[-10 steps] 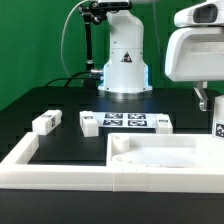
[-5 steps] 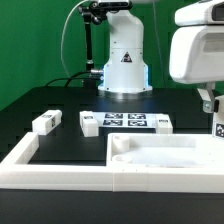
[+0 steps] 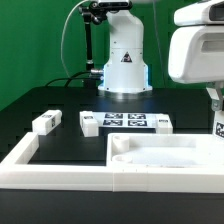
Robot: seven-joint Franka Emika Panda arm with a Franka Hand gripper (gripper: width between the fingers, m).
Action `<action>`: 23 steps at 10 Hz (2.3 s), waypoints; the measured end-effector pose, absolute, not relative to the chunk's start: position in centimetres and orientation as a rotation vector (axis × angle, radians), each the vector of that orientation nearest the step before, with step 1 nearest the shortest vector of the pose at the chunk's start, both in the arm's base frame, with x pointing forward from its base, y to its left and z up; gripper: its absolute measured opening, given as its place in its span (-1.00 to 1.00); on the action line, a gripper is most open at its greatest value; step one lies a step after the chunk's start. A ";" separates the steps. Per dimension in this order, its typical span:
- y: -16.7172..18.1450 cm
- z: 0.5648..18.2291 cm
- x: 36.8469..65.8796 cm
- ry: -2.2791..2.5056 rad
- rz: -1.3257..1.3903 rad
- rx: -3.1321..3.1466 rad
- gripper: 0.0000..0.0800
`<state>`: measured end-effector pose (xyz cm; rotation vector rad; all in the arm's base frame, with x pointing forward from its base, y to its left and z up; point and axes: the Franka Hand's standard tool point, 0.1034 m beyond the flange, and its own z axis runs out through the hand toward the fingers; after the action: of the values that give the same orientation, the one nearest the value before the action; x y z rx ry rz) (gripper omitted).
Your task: Assemble desk
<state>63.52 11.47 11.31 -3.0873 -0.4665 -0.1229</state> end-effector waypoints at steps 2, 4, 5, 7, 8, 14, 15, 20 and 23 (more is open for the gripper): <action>11.4 11.3 63.5 -0.105 -0.119 -3.113 -0.29; 11.3 11.2 63.5 0.301 -0.134 -3.090 -0.29; 11.3 11.2 63.5 0.463 -0.135 -3.065 -0.29; 11.2 11.2 63.5 0.844 -0.122 -2.972 -0.28; 11.2 11.2 63.5 0.991 -0.117 -2.924 -0.28; 11.0 11.3 63.5 0.786 -0.118 -2.993 0.54; 10.9 11.4 63.6 0.564 -0.126 -3.048 0.61; 10.8 11.3 63.7 -0.085 -0.140 -3.119 0.62; 10.4 11.3 63.9 -0.716 -0.142 -3.075 0.62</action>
Offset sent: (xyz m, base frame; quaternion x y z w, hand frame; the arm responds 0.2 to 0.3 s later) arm -0.0147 0.0086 -0.0108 0.0126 0.0013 0.3039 0.9526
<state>63.89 10.37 11.31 -3.0747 -0.7162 -0.1416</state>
